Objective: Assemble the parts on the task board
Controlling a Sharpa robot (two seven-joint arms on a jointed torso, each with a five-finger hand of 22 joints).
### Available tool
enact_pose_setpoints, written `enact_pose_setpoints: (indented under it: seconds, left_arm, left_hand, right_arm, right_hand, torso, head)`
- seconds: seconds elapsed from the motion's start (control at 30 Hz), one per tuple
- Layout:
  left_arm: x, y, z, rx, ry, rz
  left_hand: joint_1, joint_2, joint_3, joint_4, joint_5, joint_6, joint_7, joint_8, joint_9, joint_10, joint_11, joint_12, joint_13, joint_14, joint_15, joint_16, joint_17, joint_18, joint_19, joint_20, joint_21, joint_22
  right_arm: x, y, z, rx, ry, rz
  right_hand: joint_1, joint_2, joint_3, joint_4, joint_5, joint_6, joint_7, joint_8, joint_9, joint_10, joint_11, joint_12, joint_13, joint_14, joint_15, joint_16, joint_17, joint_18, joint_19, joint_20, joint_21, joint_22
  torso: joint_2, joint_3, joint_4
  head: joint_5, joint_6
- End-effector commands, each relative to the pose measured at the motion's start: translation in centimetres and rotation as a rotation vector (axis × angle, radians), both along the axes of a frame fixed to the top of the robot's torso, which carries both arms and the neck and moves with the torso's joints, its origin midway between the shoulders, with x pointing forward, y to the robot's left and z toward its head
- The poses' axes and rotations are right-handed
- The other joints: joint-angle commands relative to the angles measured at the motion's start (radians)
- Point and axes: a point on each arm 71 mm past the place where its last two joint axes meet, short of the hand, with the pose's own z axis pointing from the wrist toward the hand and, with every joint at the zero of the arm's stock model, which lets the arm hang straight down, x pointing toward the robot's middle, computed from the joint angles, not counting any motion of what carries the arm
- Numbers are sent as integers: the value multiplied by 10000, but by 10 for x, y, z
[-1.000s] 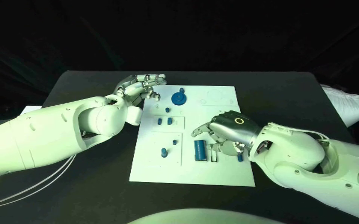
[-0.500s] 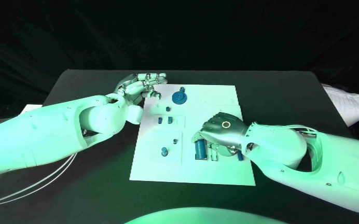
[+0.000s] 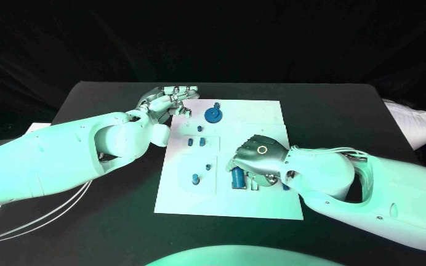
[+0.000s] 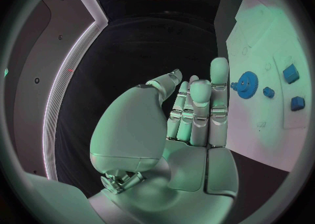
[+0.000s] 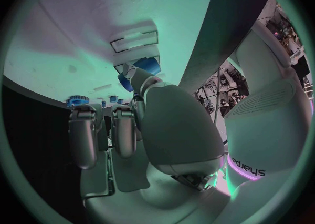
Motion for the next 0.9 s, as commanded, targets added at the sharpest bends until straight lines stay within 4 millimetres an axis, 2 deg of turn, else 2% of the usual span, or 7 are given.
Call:
enact_pose_setpoints:
  seconds: [0.03,0.5,0.63,0.73,0.9]
  left_arm:
    - [-1,-2,1,-81,-72,-180]
    - [-1,-2,1,-83,-63,-190]
    - [-1,-2,1,-82,-60,-190]
    - [-1,-2,1,-82,-59,-191]
    - [-1,-2,1,-83,-60,-192]
  left_hand:
    - [-13,90,-62,25,65,-78,5,52,2,-85,5,48,-10,-90,1,-18,-8,121,-59,-12,-22,-9]
    - [-13,90,-62,25,65,-78,5,52,2,-85,5,48,-10,-90,1,-18,-8,121,-59,-12,-22,-9]
    - [-13,90,-62,25,65,-78,5,52,2,-85,5,48,-10,-90,1,-18,-8,121,-59,-12,-22,-9]
    - [-13,90,-62,25,65,-78,5,52,2,-85,5,48,-10,-90,1,-18,-8,121,-59,-12,-22,-9]
    - [-13,90,-62,25,65,-78,5,52,2,-85,5,48,-10,-90,1,-18,-8,121,-59,-12,-22,-9]
  right_arm:
    - [-2,2,-3,-311,58,249]
    - [1,0,-6,-351,140,209]
    - [0,1,-5,-126,68,282]
    - [0,1,-2,194,-109,252]
    - [1,-1,1,567,-373,111]
  right_hand:
    - [-80,-16,73,-28,-48,91,4,35,-12,67,-8,59,-399,907,63,-15,2020,-49,617,5,-6,2078]
    - [-222,-20,259,-58,-75,382,104,117,-10,93,22,127,-374,916,78,3,2056,-54,630,4,7,2097]
    - [-358,32,376,-40,-138,859,251,286,46,159,98,231,-321,943,130,57,2150,-72,678,2,55,2158]
    - [-432,138,459,-11,-286,1239,354,411,101,218,218,316,-273,965,216,103,2231,-93,732,7,111,2227]
    - [-556,235,482,66,-491,1515,405,485,145,272,317,397,-226,985,295,146,2305,-108,771,39,152,2276]
  torso:
    - [6,3,1]
    - [1,0,-2]
    - [-1,3,-7]
    - [3,6,-3]
    - [1,6,6]
  head:
    - [12,-39]
    - [39,-89]
    - [40,-92]
    - [35,-93]
    - [35,-98]
